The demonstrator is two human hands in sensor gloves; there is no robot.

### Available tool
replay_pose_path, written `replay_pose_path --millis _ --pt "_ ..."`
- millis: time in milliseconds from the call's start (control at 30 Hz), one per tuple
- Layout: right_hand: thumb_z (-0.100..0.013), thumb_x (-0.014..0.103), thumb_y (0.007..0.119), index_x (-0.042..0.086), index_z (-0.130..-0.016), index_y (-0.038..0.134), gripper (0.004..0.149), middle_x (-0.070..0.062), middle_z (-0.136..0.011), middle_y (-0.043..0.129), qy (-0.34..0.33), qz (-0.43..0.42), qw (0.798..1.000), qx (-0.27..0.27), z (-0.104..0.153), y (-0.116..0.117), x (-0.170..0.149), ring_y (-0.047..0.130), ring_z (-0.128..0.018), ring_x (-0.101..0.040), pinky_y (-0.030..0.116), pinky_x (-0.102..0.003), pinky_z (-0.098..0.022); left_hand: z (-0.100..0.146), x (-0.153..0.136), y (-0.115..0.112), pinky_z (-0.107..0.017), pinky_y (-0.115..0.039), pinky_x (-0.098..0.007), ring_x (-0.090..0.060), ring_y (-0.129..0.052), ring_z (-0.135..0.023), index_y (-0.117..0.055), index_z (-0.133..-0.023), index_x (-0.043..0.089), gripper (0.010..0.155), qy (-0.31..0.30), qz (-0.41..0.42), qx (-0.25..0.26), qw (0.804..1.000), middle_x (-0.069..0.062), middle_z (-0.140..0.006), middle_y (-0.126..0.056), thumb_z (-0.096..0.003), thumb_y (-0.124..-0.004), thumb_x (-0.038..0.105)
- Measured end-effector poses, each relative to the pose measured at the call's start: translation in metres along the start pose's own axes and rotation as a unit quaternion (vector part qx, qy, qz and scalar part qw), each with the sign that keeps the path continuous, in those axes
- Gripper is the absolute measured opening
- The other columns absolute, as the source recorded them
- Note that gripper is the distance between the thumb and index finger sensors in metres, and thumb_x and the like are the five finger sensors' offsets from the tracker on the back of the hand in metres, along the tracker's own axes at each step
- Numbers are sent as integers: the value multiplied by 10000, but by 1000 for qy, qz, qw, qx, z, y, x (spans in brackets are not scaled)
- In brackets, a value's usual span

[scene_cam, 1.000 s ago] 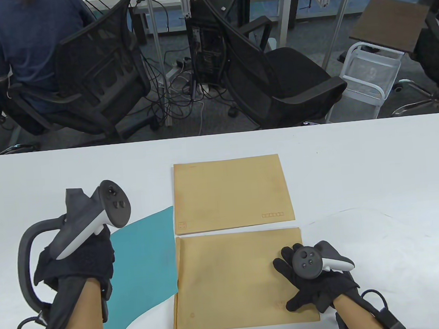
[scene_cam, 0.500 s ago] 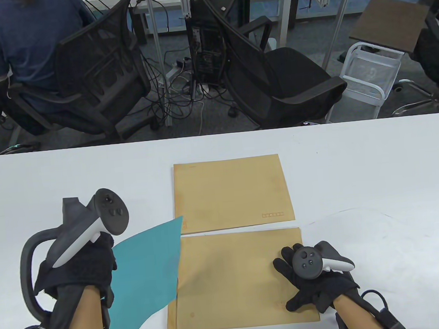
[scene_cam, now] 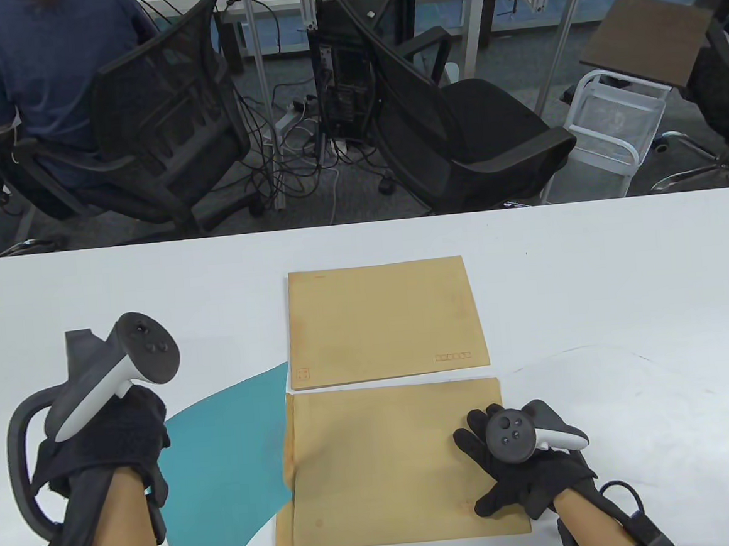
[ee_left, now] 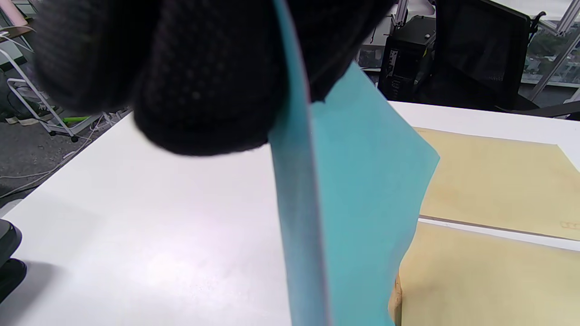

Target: Stuff flat paper into A4 envelope

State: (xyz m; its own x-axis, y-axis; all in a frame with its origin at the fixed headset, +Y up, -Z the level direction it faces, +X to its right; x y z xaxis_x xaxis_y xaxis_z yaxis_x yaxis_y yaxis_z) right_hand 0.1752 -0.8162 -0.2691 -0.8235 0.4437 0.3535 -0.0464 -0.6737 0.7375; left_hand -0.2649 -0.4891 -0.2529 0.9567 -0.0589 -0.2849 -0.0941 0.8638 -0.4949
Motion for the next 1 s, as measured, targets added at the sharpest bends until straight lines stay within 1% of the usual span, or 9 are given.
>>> replay_pose_path --millis 133,200,567,633,700,767,1000 --pt "-512 480 794 189 -1091 -11 1034 -131 -1040 -213 0 -1 1000 0 0 0 0 -280 -880 -443 -138 -738 -519 3 -6 0 -313 -929 -450 -218 -1066 -241 -976 -834 123 451 -4 10 -5 1000 -202 -619 -1079 -396 -887 190" --pt "-512 479 794 188 -1091 -11 1034 -130 -1040 -213 0 -1 1000 0 0 0 0 -279 -880 -444 -137 -738 -519 1 -7 -3 -320 -926 -447 -214 -1063 -248 -960 -850 121 459 8 0 -3 1000 -199 -625 -1073 -403 -883 195" --pt "-512 479 794 188 -1091 -11 1034 -128 -1041 -214 -1 -2 1000 -1 0 0 0 -282 -878 -443 -140 -736 -518 -14 4 -14 -346 -911 -422 -175 -1038 -280 -867 -924 116 473 26 -25 -3 999 -193 -648 -1024 -464 -817 212" --pt "-513 479 794 189 -1091 -13 1034 -128 -1039 -215 -2 -2 1000 0 0 0 0 -283 -878 -441 -141 -736 -517 -18 6 -18 -349 -913 -419 -174 -1039 -283 -868 -923 121 473 17 -30 -7 999 -194 -650 -1023 -461 -820 211" --pt "-513 479 793 189 -1091 -13 1034 -128 -1039 -215 -2 -3 1000 0 0 0 0 -284 -879 -439 -142 -736 -516 -22 9 -22 -343 -917 -423 -177 -1045 -274 -889 -908 132 473 3 -30 -24 999 -185 -642 -1038 -445 -834 211" --pt "-513 478 794 187 -1091 -14 1035 -128 -1038 -215 -2 -3 1000 0 0 0 0 -285 -878 -438 -144 -735 -515 -26 11 -24 -346 -913 -430 -185 -1045 -273 -900 -900 147 473 -11 -29 -25 999 -178 -644 -1044 -436 -843 211" --pt "-514 477 793 188 -1089 -16 1034 -127 -1036 -219 -2 -3 1000 0 0 0 0 -288 -874 -437 -148 -733 -511 -37 14 -31 -353 -909 -435 -188 -1043 -277 -900 -903 156 476 -16 -51 -34 998 -170 -646 -1046 -434 -846 217"
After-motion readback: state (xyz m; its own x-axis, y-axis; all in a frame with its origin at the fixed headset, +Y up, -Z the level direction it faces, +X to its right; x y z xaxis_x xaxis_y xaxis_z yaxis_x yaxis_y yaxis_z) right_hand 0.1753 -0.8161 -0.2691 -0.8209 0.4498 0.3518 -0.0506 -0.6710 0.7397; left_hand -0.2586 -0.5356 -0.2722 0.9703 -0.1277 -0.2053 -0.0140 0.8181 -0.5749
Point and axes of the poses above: the tracker on the back of each hand, its own x axis roughly to the thumb side, its own z axis roughly from the fingertips to the wrist, y = z × x, the point moved 2 cm from there along -z, roughly from the wrist to the fingertips
